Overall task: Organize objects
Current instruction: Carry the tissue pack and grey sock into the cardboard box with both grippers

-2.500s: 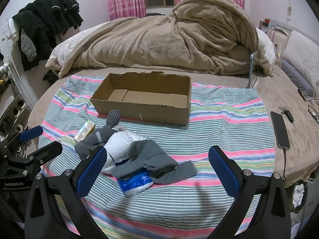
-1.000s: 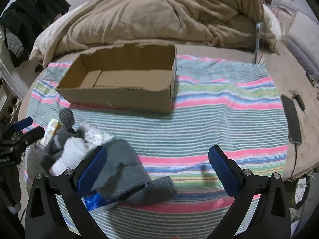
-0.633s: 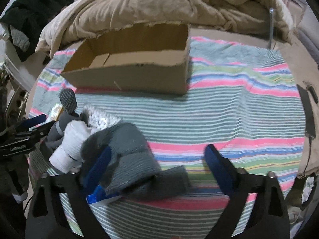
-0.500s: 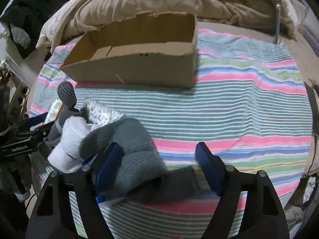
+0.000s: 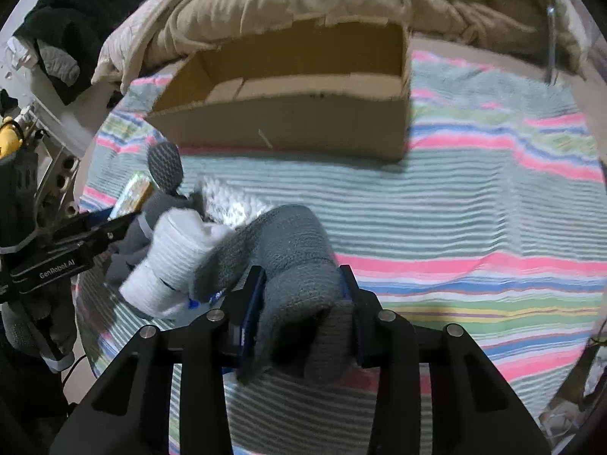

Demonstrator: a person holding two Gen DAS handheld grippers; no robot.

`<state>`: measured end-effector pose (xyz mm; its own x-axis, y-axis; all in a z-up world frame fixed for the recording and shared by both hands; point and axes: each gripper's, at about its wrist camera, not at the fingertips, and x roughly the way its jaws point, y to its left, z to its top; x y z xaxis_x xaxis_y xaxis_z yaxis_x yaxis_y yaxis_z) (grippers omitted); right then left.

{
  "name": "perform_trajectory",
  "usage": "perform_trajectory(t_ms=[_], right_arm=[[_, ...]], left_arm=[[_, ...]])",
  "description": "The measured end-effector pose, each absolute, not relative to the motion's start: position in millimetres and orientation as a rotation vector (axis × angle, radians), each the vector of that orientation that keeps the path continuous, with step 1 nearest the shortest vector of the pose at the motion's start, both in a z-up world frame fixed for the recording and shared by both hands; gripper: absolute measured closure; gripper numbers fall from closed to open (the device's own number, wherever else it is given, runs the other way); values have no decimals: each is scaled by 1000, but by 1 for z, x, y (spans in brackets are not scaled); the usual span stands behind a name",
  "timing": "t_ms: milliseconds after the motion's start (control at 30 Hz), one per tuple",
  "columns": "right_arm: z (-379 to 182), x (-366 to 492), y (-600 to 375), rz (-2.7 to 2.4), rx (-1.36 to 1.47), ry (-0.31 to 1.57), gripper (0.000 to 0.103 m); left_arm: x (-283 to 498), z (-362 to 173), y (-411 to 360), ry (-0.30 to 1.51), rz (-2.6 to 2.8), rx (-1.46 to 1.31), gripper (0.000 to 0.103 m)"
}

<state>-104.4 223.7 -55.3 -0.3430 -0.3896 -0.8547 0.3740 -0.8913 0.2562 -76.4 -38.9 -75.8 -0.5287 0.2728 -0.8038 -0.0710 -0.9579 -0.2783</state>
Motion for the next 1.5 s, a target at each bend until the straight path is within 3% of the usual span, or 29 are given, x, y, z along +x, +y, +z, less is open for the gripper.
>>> perform_trajectory(t_ms=[500,867,1500], right_arm=[[21,-118,227,-2429,1218,-1,62],[49,-153,220,-2481,1100,14,62],[9,-226,205,-2503,1095,22,62]], left_arm=[[-85,1,-40,-295,2659,-1190,56],[-120,23,-25,-272,2669,-1118,56],[-203,-10,19,-246,2602,-1164,56]])
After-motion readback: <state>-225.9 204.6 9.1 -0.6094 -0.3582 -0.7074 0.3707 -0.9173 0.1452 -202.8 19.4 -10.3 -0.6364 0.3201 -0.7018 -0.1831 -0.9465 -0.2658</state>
